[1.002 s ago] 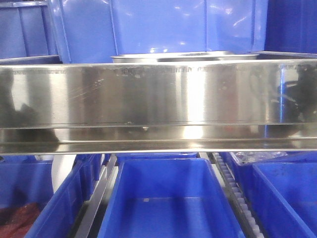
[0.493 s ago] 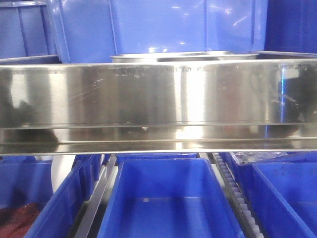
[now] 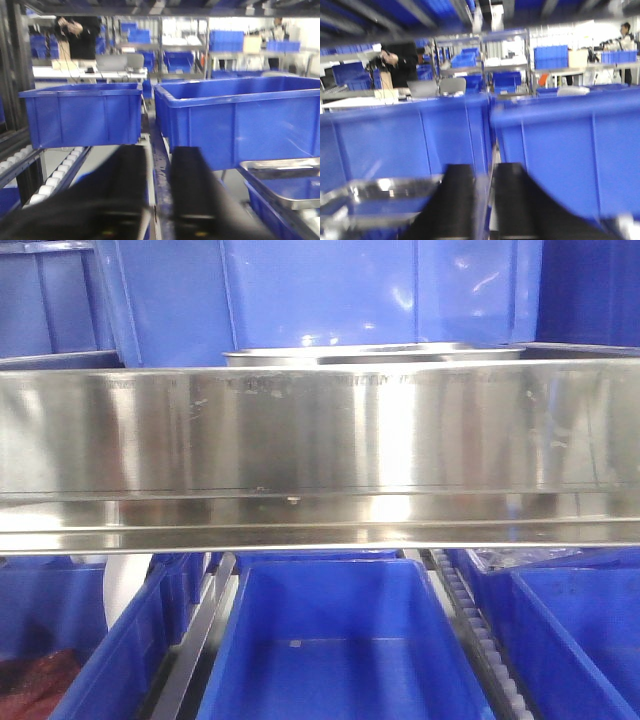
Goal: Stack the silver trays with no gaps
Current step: 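Reach both grippers toward the small silver tray on the upper shelf, then close both grippers on opposite rims of the small silver tray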
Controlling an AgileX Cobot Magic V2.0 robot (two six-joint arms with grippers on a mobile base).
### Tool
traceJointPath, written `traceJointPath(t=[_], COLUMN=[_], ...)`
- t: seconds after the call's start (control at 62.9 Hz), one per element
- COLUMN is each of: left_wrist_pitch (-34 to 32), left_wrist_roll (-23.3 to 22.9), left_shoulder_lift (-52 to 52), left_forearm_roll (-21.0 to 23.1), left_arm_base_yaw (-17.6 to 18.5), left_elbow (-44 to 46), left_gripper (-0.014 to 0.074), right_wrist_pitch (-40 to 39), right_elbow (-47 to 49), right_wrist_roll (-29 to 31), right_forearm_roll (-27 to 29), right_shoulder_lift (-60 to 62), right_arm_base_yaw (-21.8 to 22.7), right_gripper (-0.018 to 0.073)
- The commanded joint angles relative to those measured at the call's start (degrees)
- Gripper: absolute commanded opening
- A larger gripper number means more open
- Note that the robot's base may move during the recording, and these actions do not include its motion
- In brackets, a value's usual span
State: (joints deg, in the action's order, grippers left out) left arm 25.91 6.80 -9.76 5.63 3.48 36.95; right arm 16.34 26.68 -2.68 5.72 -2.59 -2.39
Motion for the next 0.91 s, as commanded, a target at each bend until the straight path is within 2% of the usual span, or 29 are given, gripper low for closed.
traceJointPath(t=[0.0,0.08,0.143,0.223,0.302,0.509,0.621,0.668,0.748,0.811,0.891], left_wrist_pitch=[0.7,3.4,3.8,2.9,3.4,7.6,8.0,8.2,10.9,17.0,25.4], left_wrist_roll=[-0.4,-0.3,2.5,8.2,11.4,11.6,11.2,8.8,1.6,-6.8,-13.0], left_shoulder_lift=[-6.5,-11.4,-15.2,-18.8,-22.3,-36.9,-46.6,-51.4,-58.6,-65.8,-72.9], left_forearm_roll=[0.2,0.2,0.3,2.7,4.9,6.3,6.3,6.0,5.2,1.9,-2.5], left_arm_base_yaw=[0.5,0.5,2.6,7.9,13.6,30.2,36.5,37.4,37.1,36.0,34.7], left_elbow=[6.8,10.2,12.7,14.9,17.3,25.0,31.1,34.7,41.3,49.8,58.1], left_gripper=[0.0298,0.0412,0.0447,0.0444,0.0444,0.0444,0.0444,0.0444,0.0443,0.0443,0.0443], right_wrist_pitch=[-2.0,-1.9,-2.0,-1.7,-0.3,5.9,9.9,12.5,18.2,25.4,32.7], right_elbow=[5.8,8.3,9.3,10.9,13.7,25.0,32.3,36.2,42.4,49.1,55.9], right_wrist_roll=[0.6,1.2,2.7,2.7,2.7,2.7,2.7,2.7,2.0,-0.7,-3.4], right_forearm_roll=[0.3,-0.5,-2.0,-1.8,-1.0,-1.0,-1.0,-1.0,-1.0,-1.0,-1.0], right_shoulder_lift=[-5.4,-10.0,-14.2,-18.5,-22.7,-34.5,-42.7,-46.7,-53.5,-60.0,-66.7], right_arm_base_yaw=[0.1,0.1,0.1,-0.1,-1.1,-9.8,-15.2,-16.8,-17.6,-17.3,-16.8], right_gripper=[0.0501,0.0631,0.0622,0.0622,0.0622,0.0622,0.0622,0.0622,0.0622,0.0622,0.0622])
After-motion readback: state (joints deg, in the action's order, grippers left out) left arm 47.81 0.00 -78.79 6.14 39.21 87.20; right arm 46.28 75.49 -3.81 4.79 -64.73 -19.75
